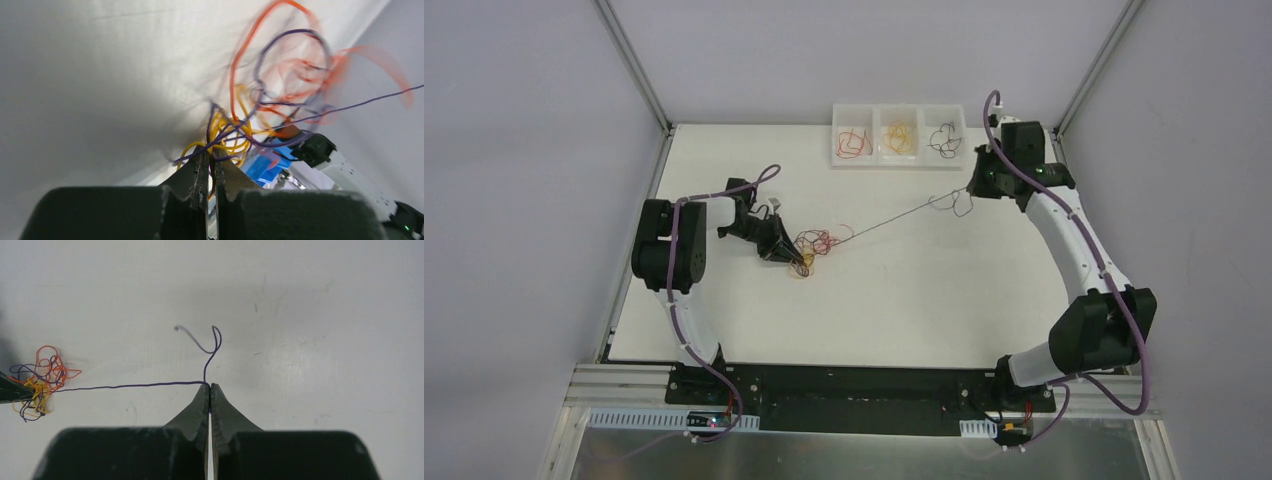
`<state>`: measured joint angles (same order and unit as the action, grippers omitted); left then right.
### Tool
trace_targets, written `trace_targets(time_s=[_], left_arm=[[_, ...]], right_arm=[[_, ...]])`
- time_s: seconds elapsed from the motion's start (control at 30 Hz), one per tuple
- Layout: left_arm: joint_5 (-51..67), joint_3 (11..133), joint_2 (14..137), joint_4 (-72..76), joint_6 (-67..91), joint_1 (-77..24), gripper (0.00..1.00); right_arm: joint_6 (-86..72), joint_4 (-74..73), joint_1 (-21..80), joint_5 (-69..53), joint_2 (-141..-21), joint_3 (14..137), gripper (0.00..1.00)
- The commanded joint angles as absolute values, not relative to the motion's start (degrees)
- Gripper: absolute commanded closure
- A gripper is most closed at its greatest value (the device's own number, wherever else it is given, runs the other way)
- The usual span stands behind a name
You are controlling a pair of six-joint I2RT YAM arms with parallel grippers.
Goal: Untangle the cables
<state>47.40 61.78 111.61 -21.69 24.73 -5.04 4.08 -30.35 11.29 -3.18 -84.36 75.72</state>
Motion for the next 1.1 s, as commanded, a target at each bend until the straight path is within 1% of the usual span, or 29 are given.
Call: trace_targets(time_s=[0.0, 0.13, 0.33, 0.47, 0.73, 0.93, 1.07], left_arm=[[40.6, 61.3, 110.9, -28.3, 18.0, -3.3, 1.00], [39.1, 61.9, 112.3, -29.8, 17.3, -2.2, 1.00], [37.5, 62.8, 113.6, -31.9, 14.6, -2.0, 1.00], [37.5, 62.8, 113.9, -32.5, 13.3, -1.9, 1.00], [35.2, 63.2, 114.5, -33.8, 11.1, -1.9, 1.00], [34.2, 62.5, 112.2, -34.4, 10.6, -1.2, 1.00], [33.1, 62.8, 110.3, -34.9, 10.7, -0.4, 1.00]], right_arm=[[13.7, -36.3, 6.7, 3.5, -82.5, 85.9, 1.00], [15.8, -36.7, 3.8, 2.7, -84.8, 96.5, 1.00], [16.2, -38.5, 0.7, 1.5, -92.1, 114.8, 1.00], [15.7, -38.8, 0.2, -1.4, -96.3, 123.4, 1.00], [13.3, -37.6, -2.8, -1.5, -105.0, 139.5, 1.00], [14.9, -28.7, -6.8, 3.2, -106.1, 141.1, 1.00], [15.2, -25.6, -9.6, 4.5, -106.5, 141.2, 1.00]])
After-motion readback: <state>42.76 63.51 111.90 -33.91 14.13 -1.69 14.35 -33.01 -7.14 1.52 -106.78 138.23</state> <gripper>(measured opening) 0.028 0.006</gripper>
